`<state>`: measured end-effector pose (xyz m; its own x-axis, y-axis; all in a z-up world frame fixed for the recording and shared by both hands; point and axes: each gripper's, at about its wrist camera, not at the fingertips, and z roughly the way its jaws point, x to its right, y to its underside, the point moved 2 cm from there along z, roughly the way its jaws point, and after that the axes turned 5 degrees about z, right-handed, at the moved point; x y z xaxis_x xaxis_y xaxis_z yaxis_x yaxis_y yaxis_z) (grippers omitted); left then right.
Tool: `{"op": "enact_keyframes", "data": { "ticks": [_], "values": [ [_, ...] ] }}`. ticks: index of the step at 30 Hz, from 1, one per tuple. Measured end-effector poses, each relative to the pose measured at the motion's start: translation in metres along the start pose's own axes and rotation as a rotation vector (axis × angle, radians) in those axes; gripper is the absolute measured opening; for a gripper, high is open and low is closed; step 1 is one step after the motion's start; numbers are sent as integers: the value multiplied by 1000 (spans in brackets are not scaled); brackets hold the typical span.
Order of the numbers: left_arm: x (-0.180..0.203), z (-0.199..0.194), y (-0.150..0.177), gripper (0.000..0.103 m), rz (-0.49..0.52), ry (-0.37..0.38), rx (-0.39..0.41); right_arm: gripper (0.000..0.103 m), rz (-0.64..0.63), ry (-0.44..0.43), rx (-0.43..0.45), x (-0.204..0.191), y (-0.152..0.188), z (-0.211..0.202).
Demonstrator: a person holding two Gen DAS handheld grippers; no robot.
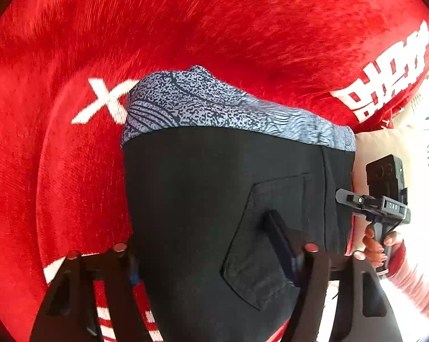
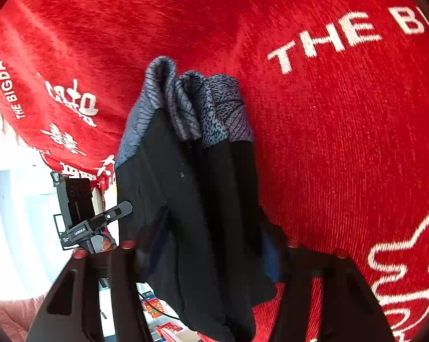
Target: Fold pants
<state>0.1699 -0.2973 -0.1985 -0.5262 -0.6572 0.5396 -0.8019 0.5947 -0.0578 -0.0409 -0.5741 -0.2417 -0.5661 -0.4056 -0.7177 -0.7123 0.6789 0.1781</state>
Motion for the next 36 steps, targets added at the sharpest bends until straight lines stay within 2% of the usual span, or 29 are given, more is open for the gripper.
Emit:
{"op": "enact_keyframes", "data": {
  "ticks": [3,11,18,25,27,30,33,36],
  "values": [
    [6,-12,1,61,1,10,31,47,13,-14,16,-4,3,-5],
    [27,-43,17,61,31,24,56,45,19,-49,9,-26,26,-17],
    [40,-66,61,61,58,-6,43,45,19,-58,5,-36,70,-26],
    [33,-54,105,62,18,-40,7,45,48,-38,-27,-23,109,-11],
    [28,-45,113,62,5,-73,4,45,54,-13,-33,-18,115,-3],
    [16,-39,121,73,-38,-147,-5,49,11,74,-29,-20,119,5],
    [14,-50,120,74,-62,-217,16,60,-29,188,-11,-28,119,4],
    [20,-68,120,74,-39,-312,58,60,-99,308,19,-41,120,-5]
  ]
}}
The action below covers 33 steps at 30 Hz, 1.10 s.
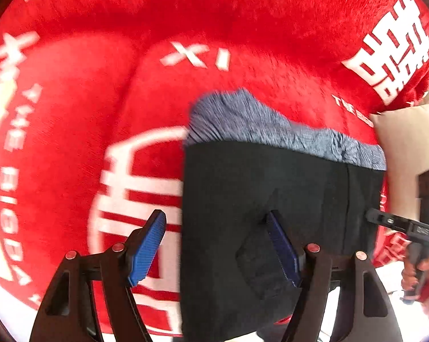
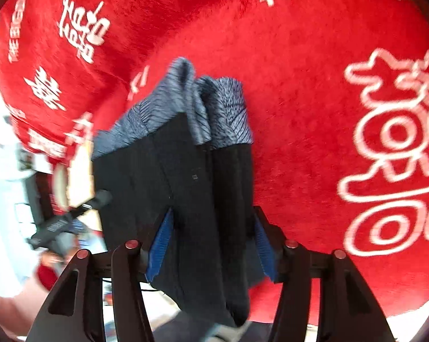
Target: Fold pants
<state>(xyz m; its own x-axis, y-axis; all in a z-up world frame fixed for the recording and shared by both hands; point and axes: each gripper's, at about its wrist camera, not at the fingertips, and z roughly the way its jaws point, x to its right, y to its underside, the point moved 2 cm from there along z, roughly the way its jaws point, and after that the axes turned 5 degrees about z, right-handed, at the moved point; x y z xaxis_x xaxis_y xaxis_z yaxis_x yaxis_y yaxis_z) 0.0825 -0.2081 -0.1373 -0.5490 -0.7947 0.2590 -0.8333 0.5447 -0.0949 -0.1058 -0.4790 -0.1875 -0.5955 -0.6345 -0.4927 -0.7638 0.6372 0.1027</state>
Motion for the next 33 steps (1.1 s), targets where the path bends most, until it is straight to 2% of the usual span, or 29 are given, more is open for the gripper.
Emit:
{"op": "enact_keyframes", "data": {
  "ticks": [3,5,6,7,11,17,18,19,20,24,29,31,32,33],
  "values": [
    [9,-18,-5,74,20,1,47,59,-50,84,55,-6,4,-19],
    [19,-23,-7,74,45,31,63,44,-56,82,94,-11,5,-31],
    [28,-22,-10,74,67,36,66,31,-58,82,106,-13,6,-36],
    [35,-19,-10,74,83,36,62,26,-62,80,120,-16,7,-40],
    [50,0,-6,74,99,8,41,25,-109,52,110,-34,17,-39],
    [45,22,5,74,63,-47,53,24,-178,103,21,-28,36,-14],
    [49,25,6,76,77,-67,57,23,-190,110,21,-25,36,-10],
    [53,28,7,85,97,-76,61,22,-197,110,23,-22,37,-11],
    [57,31,8,88,111,-81,66,22,-202,106,25,-20,37,-12],
    [73,32,14,91,183,-159,75,22,-170,102,46,-20,39,-11],
    [73,14,25,91,184,-143,40,27,-95,129,83,-19,55,-19],
    [74,3,35,91,194,-163,27,30,-77,155,93,-22,62,-22],
    [75,0,38,91,197,-169,23,32,-70,160,100,-24,67,-24],
    [76,-7,44,91,199,-178,18,40,-63,168,108,-27,73,-28]
  ]
}}
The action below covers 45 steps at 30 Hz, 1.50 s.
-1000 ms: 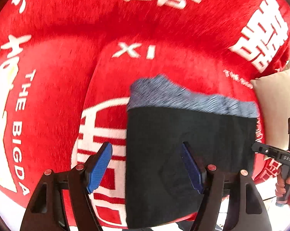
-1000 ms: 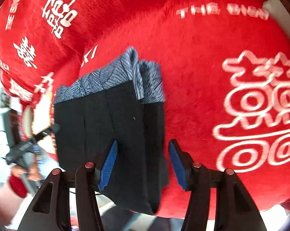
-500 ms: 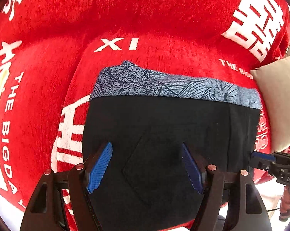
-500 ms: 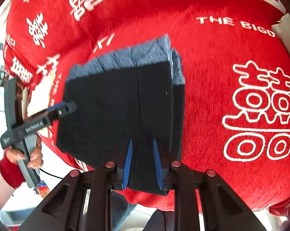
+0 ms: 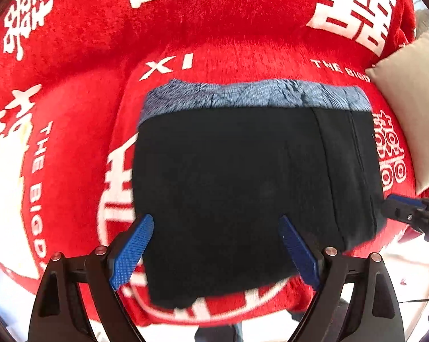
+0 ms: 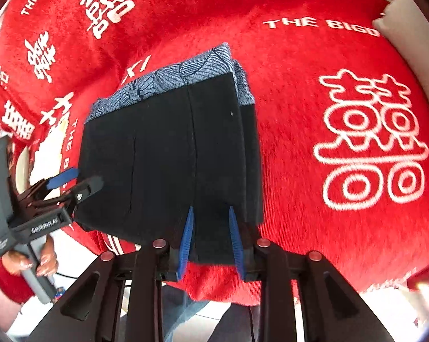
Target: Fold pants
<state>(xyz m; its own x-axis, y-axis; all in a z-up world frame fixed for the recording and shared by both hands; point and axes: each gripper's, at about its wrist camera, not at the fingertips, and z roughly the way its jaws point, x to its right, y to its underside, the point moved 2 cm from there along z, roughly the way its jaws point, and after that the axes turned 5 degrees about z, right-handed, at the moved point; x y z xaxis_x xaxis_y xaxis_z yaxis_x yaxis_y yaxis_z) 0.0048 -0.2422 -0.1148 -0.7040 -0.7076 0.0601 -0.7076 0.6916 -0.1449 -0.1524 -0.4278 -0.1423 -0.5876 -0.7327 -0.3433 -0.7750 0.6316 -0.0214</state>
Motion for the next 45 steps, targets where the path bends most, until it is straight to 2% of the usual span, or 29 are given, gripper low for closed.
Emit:
{"op": "enact_keyframes", "data": {
  "ticks": [1,2,3,5,7,9,11,14,19,23,31,38,45],
  "values": [
    [0,-6,4,91,2,-4,-3,52,4,10,5,-2,3,-3],
    [1,-14,10,92,9,-6,-4,57,9,23,15,-5,8,-8],
    [2,-20,13,103,13,-12,-7,62,12,30,19,-8,12,-10],
    [2,-33,20,103,19,-19,0,63,15,52,23,-15,20,-17],
    [1,-45,26,103,16,-20,-4,73,18,87,23,-22,28,-22],
    [1,-55,31,103,10,-18,-15,74,25,101,36,-30,35,-29],
    [-1,-63,34,103,6,-32,-15,81,31,113,40,-36,39,-34],
    [-4,-78,36,103,-9,-61,-11,82,30,139,69,-48,46,-48],
    [-6,-99,39,103,-19,-87,8,94,16,194,111,-69,52,-67],
    [-9,-112,41,103,-24,-102,16,94,6,233,146,-81,56,-83],
    [-8,-132,44,103,-13,-92,33,95,45,231,121,-93,62,-96],
    [-10,-141,51,103,-3,-113,32,95,46,295,124,-99,66,-101],
    [-20,-145,52,103,-46,-132,32,95,18,341,110,-104,69,-98]
  ]
}}
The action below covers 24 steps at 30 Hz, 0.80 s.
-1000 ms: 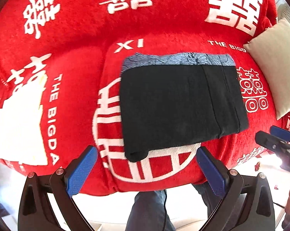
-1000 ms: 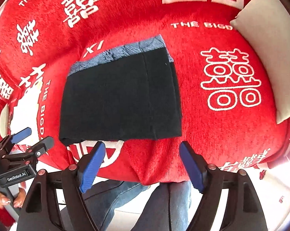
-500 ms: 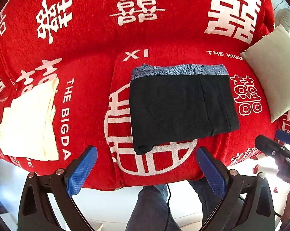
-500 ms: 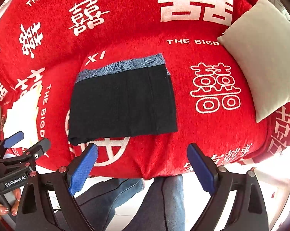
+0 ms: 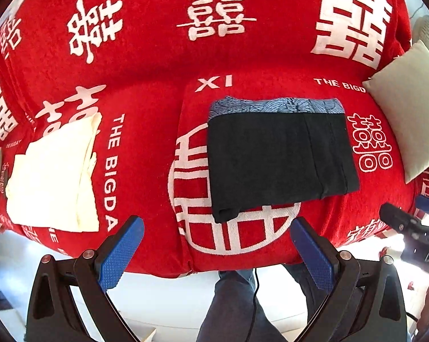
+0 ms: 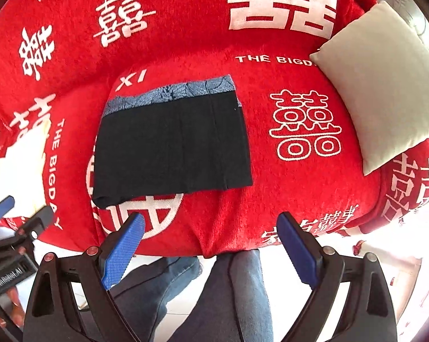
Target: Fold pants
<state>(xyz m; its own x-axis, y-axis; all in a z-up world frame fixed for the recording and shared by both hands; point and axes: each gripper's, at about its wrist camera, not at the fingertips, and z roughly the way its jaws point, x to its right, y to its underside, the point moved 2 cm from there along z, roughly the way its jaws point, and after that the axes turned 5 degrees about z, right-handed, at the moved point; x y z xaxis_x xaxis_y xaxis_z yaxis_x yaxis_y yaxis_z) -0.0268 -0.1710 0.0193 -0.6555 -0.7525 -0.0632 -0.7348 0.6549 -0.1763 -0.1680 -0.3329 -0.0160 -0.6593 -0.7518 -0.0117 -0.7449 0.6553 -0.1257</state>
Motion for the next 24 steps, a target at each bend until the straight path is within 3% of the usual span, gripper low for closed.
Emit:
{"op": "enact_keyframes", "data": {
  "ticks": [24],
  "values": [
    [6,-10,-1,103,61,-27,27,95,-47,9,38,-14,-4,-10]
  ]
}}
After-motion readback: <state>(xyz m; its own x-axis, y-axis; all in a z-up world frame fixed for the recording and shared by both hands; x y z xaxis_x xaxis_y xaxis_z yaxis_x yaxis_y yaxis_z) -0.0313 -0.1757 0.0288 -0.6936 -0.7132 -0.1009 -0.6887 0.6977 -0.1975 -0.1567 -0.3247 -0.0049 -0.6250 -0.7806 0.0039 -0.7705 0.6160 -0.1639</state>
